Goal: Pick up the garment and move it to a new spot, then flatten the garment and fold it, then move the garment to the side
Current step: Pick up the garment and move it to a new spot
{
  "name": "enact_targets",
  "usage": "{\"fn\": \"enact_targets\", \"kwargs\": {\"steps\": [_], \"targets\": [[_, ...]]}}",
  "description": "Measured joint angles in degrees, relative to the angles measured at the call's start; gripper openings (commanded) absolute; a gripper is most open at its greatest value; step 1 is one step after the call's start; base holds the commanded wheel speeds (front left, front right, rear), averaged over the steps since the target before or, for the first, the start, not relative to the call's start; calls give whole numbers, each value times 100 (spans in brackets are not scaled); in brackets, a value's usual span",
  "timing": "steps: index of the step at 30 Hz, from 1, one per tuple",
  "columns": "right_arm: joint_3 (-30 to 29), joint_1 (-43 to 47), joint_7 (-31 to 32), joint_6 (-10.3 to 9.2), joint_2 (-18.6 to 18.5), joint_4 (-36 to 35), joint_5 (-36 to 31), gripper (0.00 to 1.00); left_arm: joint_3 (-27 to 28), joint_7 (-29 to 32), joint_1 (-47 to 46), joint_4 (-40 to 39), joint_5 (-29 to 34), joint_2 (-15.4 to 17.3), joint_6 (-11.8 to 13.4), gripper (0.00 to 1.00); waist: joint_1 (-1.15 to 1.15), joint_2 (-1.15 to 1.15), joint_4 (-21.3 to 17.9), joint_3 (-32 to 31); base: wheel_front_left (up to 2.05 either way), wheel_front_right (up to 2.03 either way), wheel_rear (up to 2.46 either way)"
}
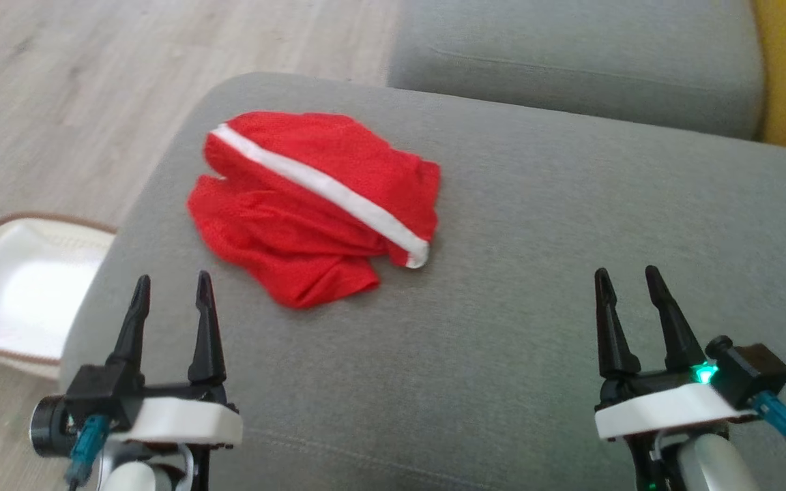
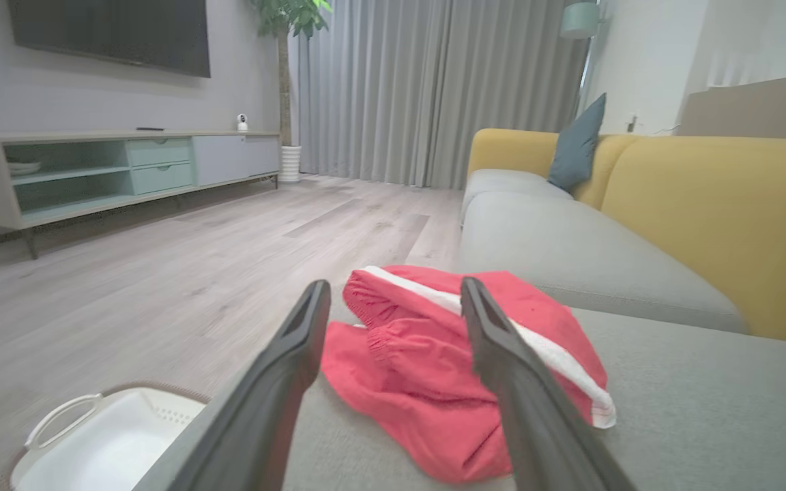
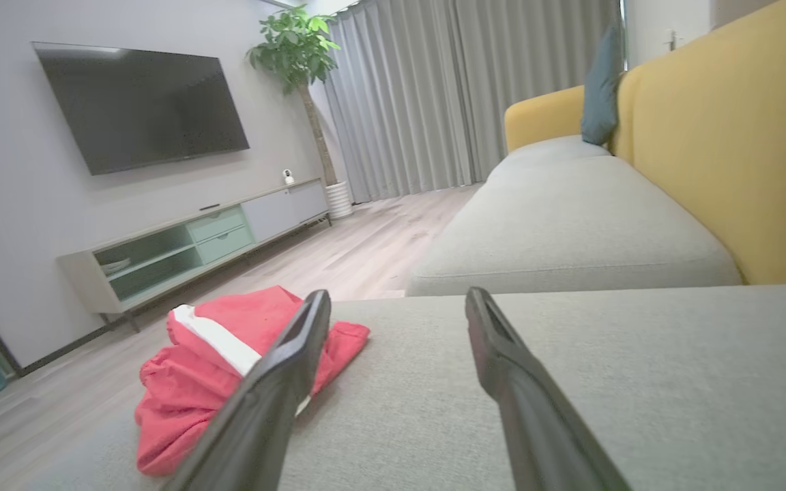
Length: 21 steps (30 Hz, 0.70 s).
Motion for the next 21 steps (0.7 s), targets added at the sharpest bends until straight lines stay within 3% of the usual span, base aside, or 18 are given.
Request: {"fn": "enact_targets", "kwargs": {"steps": [9,21], "targets": [[87,4,0,0,1,7,59,100,149,-1,57,0,0,1,-4,100,0,0,532,-62,0,0,0],[116,6,0,0,1,-10,88,100,482,-1,80,-9,-167,-5,-182,100,0,0,342,71,0,0,0]]}}
